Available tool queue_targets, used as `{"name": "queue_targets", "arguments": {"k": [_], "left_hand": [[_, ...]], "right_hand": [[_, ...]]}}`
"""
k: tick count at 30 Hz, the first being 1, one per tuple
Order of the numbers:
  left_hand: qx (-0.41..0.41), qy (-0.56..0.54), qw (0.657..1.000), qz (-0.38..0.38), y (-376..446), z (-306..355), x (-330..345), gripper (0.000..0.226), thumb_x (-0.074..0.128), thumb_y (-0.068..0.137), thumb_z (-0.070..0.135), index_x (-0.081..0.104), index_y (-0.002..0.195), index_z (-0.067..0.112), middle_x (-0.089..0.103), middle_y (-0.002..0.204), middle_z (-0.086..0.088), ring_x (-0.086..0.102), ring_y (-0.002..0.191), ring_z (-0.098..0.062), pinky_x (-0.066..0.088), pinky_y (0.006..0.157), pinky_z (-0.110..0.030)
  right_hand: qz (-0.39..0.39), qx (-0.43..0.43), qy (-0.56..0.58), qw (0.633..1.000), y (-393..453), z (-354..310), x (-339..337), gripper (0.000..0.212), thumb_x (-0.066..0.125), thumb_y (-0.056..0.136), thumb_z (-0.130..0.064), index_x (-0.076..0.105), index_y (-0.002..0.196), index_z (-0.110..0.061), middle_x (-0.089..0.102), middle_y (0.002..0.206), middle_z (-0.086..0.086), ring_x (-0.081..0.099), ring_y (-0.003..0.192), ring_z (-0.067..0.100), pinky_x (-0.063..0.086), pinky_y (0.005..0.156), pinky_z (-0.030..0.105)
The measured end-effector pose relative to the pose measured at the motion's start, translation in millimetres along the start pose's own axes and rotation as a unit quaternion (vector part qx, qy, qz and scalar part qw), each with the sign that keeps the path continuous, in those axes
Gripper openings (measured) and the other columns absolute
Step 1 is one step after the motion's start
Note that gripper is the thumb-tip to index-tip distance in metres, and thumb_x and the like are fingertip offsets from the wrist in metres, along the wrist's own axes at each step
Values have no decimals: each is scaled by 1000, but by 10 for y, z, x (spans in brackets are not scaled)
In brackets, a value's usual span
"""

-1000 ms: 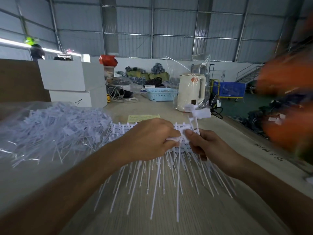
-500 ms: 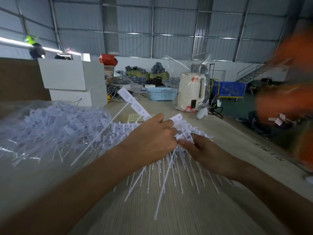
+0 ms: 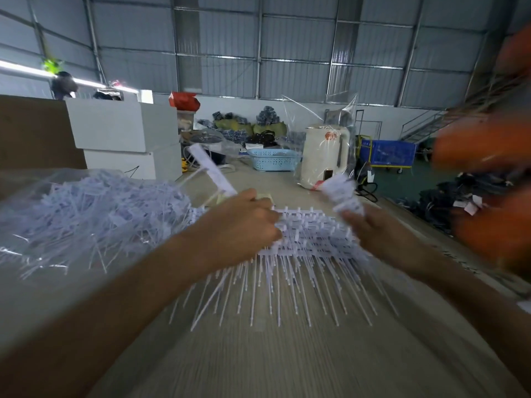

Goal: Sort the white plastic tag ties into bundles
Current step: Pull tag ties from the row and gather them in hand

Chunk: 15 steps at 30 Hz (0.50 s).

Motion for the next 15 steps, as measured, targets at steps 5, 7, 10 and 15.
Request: {"name": "queue_targets", "arguments": {"k": [5,7,10,15], "left_hand": [[-149,-247,957,-18,-109,-298,210,38,53,101,34,59,137,23,57,99,0,45,96,-15,33,80,-30],[-158,-329,931,-1,-51,-246,196,40,51,103,32,56,140,18,61,109,-7,49,104,-21,36,84,-31],[-156,-363,919,8,12,-179,118,44,43,106,32,48,146,16,57,106,-5,46,103,-16,38,88,-32],[-150,-332,931,18,13,-150,22,43,43,106,32,47,146,16,55,105,-4,40,98,-12,33,82,-30]], "right_hand": [[36,99,304,947,50,150,-45,35,55,97,-37,46,69,-18,23,60,-4,18,47,10,20,39,20],[-18,95,283,954,26,117,191,25,57,97,-28,62,83,-8,24,62,-2,20,51,12,23,42,21],[-10,90,304,948,3,75,304,30,50,102,-24,69,94,-3,25,63,-3,20,54,14,24,46,23],[69,57,387,918,-28,-68,291,42,44,102,-42,64,96,-6,39,67,4,33,48,15,29,43,25]]}}
Point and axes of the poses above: each hand's wrist, its own y-axis towards the middle knuckle, its own x-axis out of the palm, z = x × y, the point moved 5 cm from there along y, towards the middle knuckle
